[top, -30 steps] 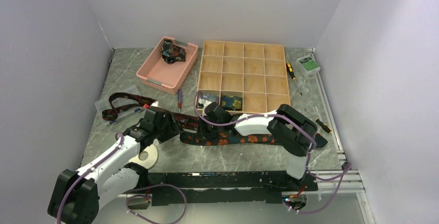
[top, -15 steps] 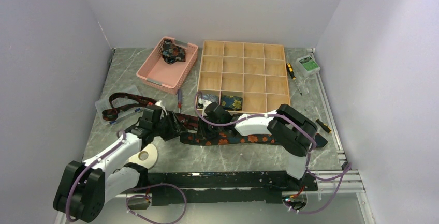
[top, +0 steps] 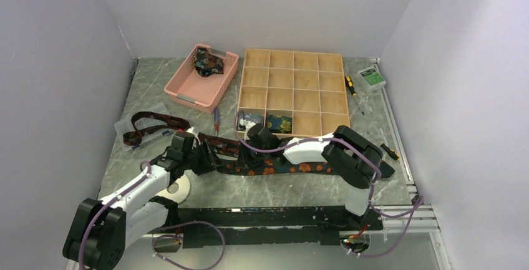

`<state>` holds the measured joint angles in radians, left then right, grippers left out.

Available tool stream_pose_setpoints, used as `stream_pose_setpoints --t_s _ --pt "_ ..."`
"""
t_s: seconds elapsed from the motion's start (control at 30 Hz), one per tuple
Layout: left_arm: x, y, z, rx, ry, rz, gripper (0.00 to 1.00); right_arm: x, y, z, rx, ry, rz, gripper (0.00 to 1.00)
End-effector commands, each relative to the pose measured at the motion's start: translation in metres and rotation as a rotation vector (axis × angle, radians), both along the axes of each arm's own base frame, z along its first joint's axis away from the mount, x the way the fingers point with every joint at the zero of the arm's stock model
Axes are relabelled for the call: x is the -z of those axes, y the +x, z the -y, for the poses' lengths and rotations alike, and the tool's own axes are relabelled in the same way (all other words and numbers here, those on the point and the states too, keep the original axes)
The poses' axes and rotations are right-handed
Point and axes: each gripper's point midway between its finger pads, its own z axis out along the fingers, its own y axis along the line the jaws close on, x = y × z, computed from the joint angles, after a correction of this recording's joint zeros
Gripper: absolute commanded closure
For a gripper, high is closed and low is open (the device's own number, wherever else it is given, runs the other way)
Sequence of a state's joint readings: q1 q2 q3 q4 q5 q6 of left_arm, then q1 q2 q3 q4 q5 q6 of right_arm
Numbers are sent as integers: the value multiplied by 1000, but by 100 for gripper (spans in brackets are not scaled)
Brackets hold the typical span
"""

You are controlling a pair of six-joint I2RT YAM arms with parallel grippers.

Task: Roll the ties
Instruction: Roll the tie at the center of the board.

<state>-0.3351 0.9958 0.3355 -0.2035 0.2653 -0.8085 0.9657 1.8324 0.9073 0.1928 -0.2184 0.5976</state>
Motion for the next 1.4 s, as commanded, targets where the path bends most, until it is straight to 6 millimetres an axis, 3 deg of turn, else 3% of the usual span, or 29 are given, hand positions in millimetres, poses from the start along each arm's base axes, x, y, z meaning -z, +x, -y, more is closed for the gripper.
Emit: stream_pose_setpoints --t_s 0.0,0.33,0.43,0.53,0.6,0.7,0.8,0.93,1.1,1.23,1.37 --pt "-6 8 7 23 -32 35 54 5 -5 8 -7 -23 4 82" --pt "-7 7 15 58 -70 26 84 6 -5 11 0 -28 4 83" --pt "-9 6 13 48 -61 24 96 -4 -2 8 9 -11 14 77" --pt "-9 7 6 18 -33 23 97 -24 5 7 26 6 49 59" --pt "-6 6 2 -9 -16 16 97 -36 7 10 31 11 78 55" --pt "-3 3 -2 -45 -18 11 97 -45 4 20 30 -4 114 55" --pt "-3 0 -4 -87 -20 -1 97 -48 -7 33 18 -9 128 61" --pt "-9 -2 -12 -121 29 18 97 -43 -22 57 14 -38 139 71" --pt "-9 -1 -15 -117 67 23 97 -30 -13 102 120 -186 211 56" --pt "-4 -4 -14 -117 69 12 97 -20 -11 118 132 -272 238 56" --pt "-3 -6 -14 -118 66 13 97 -11 -14 120 118 -319 249 56"
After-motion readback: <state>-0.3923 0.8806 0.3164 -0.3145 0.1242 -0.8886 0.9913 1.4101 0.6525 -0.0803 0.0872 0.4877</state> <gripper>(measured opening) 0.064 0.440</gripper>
